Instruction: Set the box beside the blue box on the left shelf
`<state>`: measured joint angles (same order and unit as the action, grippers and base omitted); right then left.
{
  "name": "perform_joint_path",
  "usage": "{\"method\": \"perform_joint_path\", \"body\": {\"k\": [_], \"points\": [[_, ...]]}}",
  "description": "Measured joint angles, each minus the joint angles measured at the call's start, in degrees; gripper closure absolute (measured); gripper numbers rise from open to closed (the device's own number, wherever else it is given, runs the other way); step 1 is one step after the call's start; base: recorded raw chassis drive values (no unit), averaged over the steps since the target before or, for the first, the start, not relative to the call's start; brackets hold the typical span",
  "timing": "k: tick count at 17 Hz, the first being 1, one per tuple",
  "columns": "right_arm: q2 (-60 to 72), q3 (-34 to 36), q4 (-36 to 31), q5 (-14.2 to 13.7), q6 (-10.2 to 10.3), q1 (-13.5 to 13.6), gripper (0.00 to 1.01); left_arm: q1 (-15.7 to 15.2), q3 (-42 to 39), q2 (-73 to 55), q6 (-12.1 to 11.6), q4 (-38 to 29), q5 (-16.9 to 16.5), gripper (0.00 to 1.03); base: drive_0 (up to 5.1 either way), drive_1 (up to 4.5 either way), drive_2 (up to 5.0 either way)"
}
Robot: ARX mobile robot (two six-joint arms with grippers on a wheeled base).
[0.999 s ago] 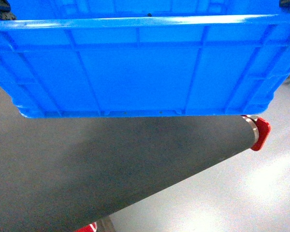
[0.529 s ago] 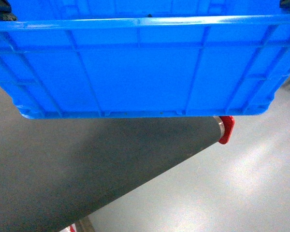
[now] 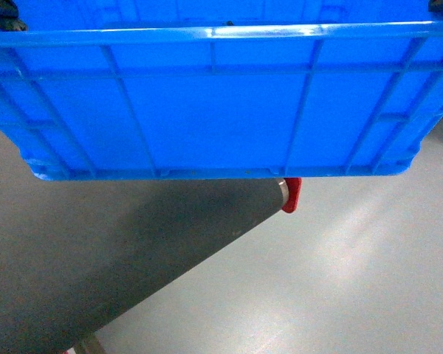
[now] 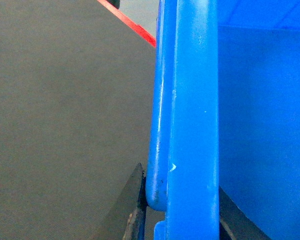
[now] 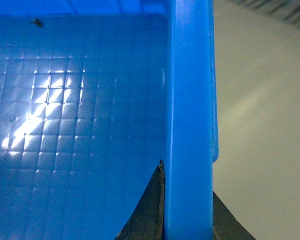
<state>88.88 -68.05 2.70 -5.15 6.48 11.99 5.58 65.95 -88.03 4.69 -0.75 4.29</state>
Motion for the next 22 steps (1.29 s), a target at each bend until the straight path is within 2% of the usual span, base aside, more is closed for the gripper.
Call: {"method": "perform_joint_path", "body": {"k": [22], "points": [[0.0,0.0,-0.04,0.0,0.0,0.0,0.93,0.0,0.0,0.0,0.02,-0.04,0.0,0.83,-1.6,-1.6,-1.6]]}}
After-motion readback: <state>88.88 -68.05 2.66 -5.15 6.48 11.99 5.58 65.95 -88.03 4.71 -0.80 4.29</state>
